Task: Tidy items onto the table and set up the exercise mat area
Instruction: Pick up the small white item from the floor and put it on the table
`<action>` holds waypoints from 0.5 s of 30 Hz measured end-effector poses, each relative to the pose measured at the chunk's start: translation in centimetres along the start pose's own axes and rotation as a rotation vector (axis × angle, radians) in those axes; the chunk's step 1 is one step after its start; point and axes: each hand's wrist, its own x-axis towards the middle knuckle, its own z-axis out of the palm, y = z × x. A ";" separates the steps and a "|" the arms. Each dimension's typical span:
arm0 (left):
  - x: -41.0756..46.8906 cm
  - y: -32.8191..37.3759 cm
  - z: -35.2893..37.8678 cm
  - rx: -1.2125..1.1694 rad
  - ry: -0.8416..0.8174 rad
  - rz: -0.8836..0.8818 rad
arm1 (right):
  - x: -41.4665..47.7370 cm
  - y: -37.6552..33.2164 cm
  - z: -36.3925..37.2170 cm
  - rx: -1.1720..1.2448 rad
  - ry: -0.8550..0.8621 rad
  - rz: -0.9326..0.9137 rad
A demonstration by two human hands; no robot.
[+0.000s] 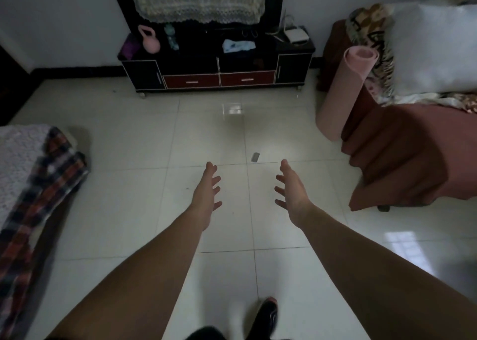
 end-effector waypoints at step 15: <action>27.7 12.4 -0.5 0.025 -0.069 -0.056 | 24.0 -12.2 9.8 -0.098 0.106 0.028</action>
